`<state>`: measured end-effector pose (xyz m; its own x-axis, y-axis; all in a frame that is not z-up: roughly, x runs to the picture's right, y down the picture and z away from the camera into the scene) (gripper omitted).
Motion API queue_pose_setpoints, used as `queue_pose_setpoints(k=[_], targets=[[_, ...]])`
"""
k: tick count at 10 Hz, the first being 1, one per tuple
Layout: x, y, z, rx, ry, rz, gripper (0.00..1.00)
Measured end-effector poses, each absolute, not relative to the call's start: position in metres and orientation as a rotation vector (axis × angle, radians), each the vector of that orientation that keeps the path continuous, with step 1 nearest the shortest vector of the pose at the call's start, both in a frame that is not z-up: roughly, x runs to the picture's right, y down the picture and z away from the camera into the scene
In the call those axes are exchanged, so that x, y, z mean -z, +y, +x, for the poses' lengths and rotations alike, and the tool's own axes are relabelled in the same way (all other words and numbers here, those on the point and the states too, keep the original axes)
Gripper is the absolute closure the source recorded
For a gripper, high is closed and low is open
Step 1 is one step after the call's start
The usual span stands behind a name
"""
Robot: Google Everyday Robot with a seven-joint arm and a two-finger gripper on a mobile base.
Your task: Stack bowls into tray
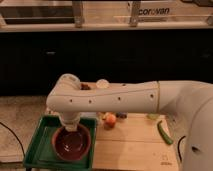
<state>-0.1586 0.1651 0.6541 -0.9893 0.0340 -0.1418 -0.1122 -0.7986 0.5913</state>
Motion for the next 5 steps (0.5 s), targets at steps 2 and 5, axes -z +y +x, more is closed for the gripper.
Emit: queue_pose_setpoints(k=[2,5], targets=[[-0.662,0.168,-0.170,-2.871,0.965,-0.198,1.00],[-0.682,0.172,-0.189,-2.844,0.988,-0.202,1.00]])
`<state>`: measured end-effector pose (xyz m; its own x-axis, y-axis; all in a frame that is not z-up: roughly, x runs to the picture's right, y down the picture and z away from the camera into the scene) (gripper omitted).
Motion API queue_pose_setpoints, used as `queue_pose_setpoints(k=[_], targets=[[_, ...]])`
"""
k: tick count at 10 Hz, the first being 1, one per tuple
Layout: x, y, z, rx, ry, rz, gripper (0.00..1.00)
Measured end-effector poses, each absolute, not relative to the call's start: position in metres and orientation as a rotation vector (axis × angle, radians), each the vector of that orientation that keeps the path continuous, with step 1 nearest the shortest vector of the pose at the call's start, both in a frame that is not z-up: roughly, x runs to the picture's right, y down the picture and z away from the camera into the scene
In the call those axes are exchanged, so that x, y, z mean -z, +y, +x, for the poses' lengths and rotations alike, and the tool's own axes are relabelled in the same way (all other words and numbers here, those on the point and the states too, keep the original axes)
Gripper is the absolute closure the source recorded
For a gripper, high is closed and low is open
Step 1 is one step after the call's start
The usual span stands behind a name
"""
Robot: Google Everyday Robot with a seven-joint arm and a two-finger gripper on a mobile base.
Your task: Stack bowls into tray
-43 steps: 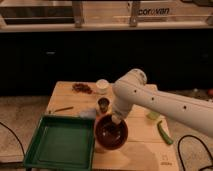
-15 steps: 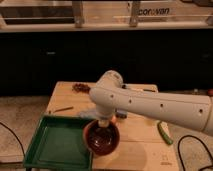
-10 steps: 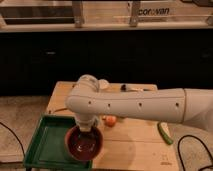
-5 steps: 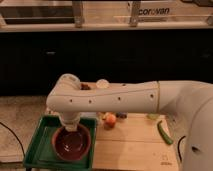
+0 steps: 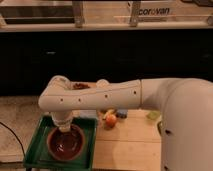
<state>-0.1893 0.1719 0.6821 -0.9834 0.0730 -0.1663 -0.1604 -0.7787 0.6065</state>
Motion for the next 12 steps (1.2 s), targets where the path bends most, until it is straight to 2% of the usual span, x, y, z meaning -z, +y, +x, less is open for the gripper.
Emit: queue_pose_setpoints(k=[7,9,12], targets=[[-0.741,0.182,-0.206,-2.804,1.104,-0.018,1.00],[-0.750,0.182,-0.202,-2.804,1.140,0.017,0.88],[-0.759,0.186,-0.198,-2.771,1.212,0.021,0.57]])
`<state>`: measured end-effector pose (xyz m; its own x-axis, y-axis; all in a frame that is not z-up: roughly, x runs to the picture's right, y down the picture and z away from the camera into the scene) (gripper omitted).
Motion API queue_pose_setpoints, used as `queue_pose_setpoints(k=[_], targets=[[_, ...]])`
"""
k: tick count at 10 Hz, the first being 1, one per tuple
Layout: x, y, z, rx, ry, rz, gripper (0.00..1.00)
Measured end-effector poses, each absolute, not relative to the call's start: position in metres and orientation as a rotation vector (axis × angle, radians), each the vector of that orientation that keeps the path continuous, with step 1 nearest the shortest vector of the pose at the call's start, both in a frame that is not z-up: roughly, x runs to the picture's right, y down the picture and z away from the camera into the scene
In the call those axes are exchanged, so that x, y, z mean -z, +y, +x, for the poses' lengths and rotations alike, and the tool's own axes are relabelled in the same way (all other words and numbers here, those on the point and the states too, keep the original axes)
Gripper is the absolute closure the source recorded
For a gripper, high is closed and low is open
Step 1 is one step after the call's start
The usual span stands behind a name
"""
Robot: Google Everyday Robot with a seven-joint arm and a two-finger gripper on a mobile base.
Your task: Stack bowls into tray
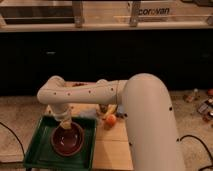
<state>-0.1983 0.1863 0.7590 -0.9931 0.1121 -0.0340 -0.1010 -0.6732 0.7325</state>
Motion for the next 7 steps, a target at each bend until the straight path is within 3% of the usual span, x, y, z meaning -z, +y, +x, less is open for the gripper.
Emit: queue_pose_setpoints(k=[3,5,7], targets=[[-0.7630,0.1928,-0.1981,-2.726,1.277,-0.001,0.26],[-0.7636,0.1956,-0.1985,-2.712,1.298,-0.010,0.20],[-0.7634,0.1971,-0.1977,-2.704,1.310,-0.017,0.20]])
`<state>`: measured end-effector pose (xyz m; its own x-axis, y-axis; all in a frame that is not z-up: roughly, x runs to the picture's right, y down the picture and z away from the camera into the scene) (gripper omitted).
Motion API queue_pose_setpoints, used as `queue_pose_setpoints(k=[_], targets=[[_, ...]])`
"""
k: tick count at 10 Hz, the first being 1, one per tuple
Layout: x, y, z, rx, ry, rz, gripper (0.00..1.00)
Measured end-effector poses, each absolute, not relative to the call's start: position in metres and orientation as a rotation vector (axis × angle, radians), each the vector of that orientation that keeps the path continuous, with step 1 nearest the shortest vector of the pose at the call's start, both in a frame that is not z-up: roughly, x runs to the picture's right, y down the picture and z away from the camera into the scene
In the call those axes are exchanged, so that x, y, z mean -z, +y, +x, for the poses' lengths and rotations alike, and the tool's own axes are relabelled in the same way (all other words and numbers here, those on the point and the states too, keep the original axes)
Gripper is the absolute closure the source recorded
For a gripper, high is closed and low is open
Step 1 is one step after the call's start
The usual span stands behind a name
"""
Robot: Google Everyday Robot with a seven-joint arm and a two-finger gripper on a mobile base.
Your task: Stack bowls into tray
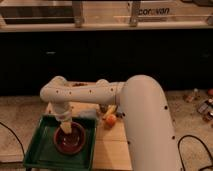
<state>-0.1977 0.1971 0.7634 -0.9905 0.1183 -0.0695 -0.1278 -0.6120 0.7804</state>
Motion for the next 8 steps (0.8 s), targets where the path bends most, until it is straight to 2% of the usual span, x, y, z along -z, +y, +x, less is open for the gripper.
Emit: queue_pose_setpoints(k=[4,8], targets=[[-0.755,0.191,-0.197,-2.703,1.294,-0.034,0.20],[-0.727,0.159,-0.194,-2.754,1.207,-0.108,0.20]])
